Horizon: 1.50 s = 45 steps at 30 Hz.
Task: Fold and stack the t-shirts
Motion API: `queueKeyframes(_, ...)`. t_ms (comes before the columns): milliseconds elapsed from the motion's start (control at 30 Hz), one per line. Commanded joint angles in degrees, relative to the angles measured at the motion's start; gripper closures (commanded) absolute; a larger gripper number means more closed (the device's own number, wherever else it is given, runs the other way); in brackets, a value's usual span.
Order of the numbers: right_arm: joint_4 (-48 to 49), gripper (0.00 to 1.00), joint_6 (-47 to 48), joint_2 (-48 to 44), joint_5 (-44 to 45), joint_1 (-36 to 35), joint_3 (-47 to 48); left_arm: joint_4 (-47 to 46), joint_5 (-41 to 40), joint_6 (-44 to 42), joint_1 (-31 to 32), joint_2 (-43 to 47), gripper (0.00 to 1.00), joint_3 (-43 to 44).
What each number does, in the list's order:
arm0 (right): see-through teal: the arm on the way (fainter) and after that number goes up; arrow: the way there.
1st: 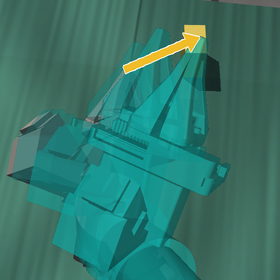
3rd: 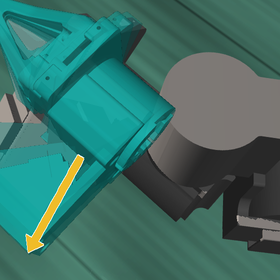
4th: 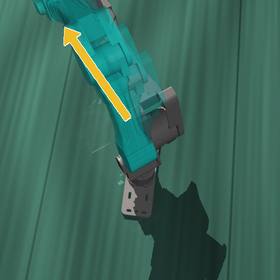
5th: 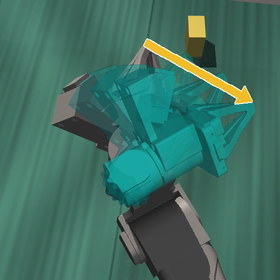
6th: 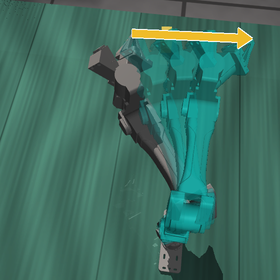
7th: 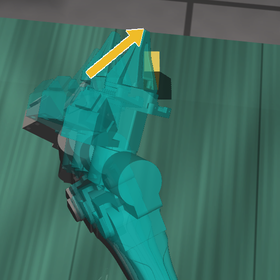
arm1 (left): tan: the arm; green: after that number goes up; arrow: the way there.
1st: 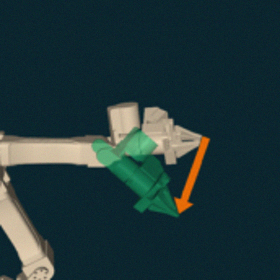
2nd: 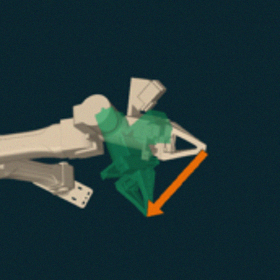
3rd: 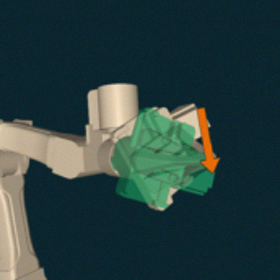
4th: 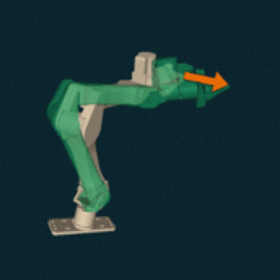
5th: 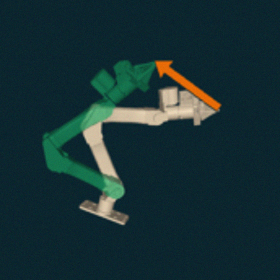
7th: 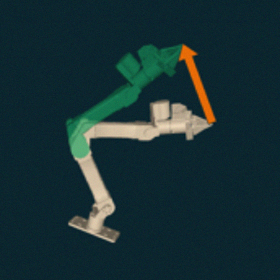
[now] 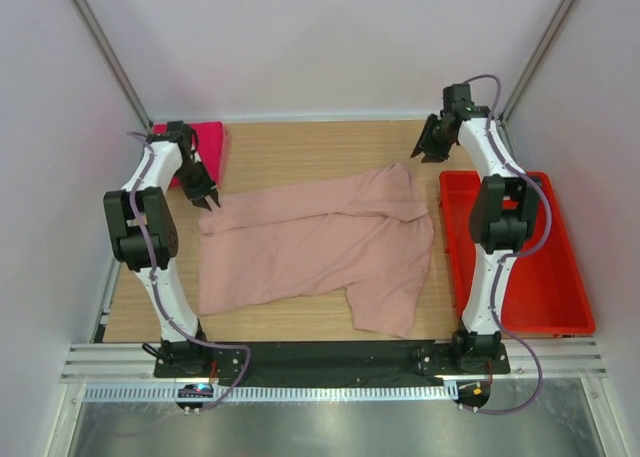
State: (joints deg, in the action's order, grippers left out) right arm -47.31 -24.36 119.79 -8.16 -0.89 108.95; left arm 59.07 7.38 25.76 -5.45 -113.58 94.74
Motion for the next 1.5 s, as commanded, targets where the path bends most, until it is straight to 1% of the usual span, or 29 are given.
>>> queueKeyframes(0, 0.9, 0.59, 0.3, 6.3, -2.8, 0.2, 5.7, -4.1, 1.7, 1.0, -0.5, -3.6, 0.72, -0.2)
queueKeyframes(100, 2.4, 0.58, 1.0, 9.0, -4.5, 0.0, 7.2, -5.7, 1.3, 1.0, -0.4, -5.3, 0.73, -1.6)
queueKeyframes(200, 3.9, 0.56, 1.0, 10.5, -5.3, -0.2, 7.1, -7.1, -0.8, 0.3, -0.4, -6.0, 0.72, -3.8)
queueKeyframes(300, 4.2, 0.56, 0.5, 11.3, -6.9, -0.4, 6.9, -6.9, -1.7, -0.1, -0.5, -7.3, 0.73, -4.3)
queueKeyframes(367, 4.2, 0.56, 0.9, 11.0, -6.4, -0.8, 6.0, -7.3, -2.4, -0.4, -0.5, -7.5, 0.73, -4.7)
queueKeyframes(433, 6.8, 0.56, 0.7, 9.3, -5.8, -0.9, 2.7, -7.9, -3.4, -0.1, -0.5, -7.4, 0.72, -5.5)
queueKeyframes(533, 6.2, 0.56, 1.4, 9.3, -5.3, -0.8, 3.4, -6.3, -3.2, 0.1, -0.5, -9.0, 0.72, -3.8)
queueKeyframes(600, 6.8, 0.56, 1.4, 8.7, -5.5, -0.8, 3.1, -6.0, -4.8, -0.2, -0.4, -9.6, 0.72, -3.6)
queueKeyframes(700, 10.3, 0.56, 0.7, 7.9, -8.1, -0.9, 1.0, -6.5, -4.8, -0.1, -0.6, -9.8, 0.72, -4.6)
queueKeyframes(800, 9.6, 0.57, 0.4, 9.8, -9.0, -0.9, 3.7, -6.3, -5.3, -0.1, -0.6, -10.7, 0.73, -4.5)
queueKeyframes(900, 11.8, 0.56, -2.1, 10.3, -9.2, -1.0, 2.9, -6.7, -6.1, 0.2, -1.6, -10.9, 0.72, -6.0)
queueKeyframes(967, 11.5, 0.57, -2.8, 12.6, -9.9, -1.1, 4.2, -5.7, -5.8, 0.3, -2.9, -11.8, 0.74, -5.8)
queueKeyframes(1200, 13.9, 0.62, -5.6, 17.0, -8.9, -1.8, 5.0, -6.2, -6.8, 0.0, -5.3, -10.6, 0.74, -6.8)
queueKeyframes(1333, 15.5, 0.71, -7.1, 19.4, -8.8, -1.8, 6.8, -6.4, -7.0, 0.0, -5.4, -9.8, 0.74, -7.7)
queueKeyframes(1367, 16.1, 0.73, -7.4, 19.7, -10.0, -1.8, 7.1, -6.6, -7.0, -0.1, -5.4, -9.6, 0.74, -7.7)
queueKeyframes(1400, 16.7, 0.86, -7.7, 19.9, -10.3, -1.8, 7.6, -6.6, -7.0, -0.1, -5.4, -9.6, 0.74, -7.7)
queueKeyframes(1433, 16.9, 0.92, -7.7, 20.1, -10.1, -1.8, 8.1, -6.6, -6.9, 0.1, -5.4, -9.6, 0.74, -7.7)
queueKeyframes(1467, 16.5, 0.98, -7.5, 20.2, -7.8, -1.8, 8.8, -6.7, -6.9, 0.2, -5.4, -9.5, 0.74, -7.7)
